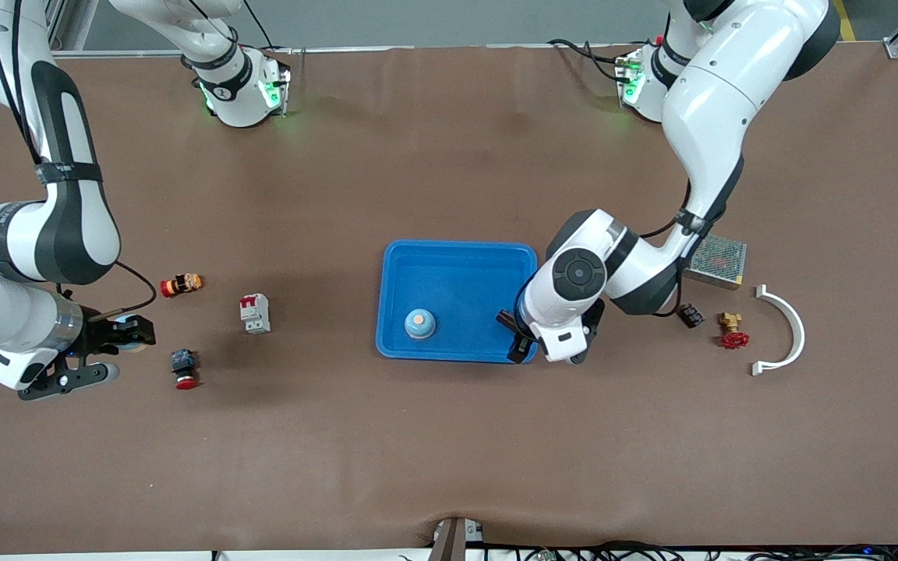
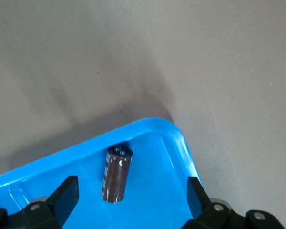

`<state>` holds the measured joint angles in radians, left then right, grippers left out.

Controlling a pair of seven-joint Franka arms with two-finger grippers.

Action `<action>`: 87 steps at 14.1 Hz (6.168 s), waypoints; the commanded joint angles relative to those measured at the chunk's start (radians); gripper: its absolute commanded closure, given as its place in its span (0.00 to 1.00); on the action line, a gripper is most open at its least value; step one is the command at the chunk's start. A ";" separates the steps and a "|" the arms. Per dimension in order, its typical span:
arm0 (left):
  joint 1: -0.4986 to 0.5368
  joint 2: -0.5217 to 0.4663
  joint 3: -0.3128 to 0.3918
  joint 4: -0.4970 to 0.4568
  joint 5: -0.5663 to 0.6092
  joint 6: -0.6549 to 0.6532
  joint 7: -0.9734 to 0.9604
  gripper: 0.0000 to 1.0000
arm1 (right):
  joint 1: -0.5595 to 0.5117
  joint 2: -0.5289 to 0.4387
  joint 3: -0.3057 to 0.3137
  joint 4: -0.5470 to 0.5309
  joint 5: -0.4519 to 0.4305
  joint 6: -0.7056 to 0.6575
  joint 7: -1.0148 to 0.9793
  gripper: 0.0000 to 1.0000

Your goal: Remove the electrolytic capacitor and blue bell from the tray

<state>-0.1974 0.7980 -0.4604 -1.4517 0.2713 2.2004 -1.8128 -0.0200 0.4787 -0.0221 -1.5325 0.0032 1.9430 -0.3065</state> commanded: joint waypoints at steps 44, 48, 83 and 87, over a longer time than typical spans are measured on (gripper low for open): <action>-0.122 0.040 0.091 0.028 0.008 0.004 0.003 1.00 | -0.011 -0.018 0.010 -0.204 -0.008 0.238 -0.006 0.47; -0.113 -0.023 0.091 0.028 0.020 -0.005 0.021 1.00 | -0.009 -0.028 0.011 -0.265 -0.005 0.280 -0.006 0.47; 0.628 -0.278 0.089 -0.358 0.111 -0.073 1.368 1.00 | -0.163 0.255 0.021 -0.089 0.110 0.545 -0.332 0.00; 0.668 -0.237 0.091 -0.357 0.149 -0.025 1.417 1.00 | -0.144 0.250 0.018 0.099 0.129 0.204 -0.197 0.00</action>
<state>0.4440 0.5448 -0.3622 -1.8046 0.3813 2.1419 -0.4160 -0.1731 0.7315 -0.0052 -1.5334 0.1074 2.3004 -0.5734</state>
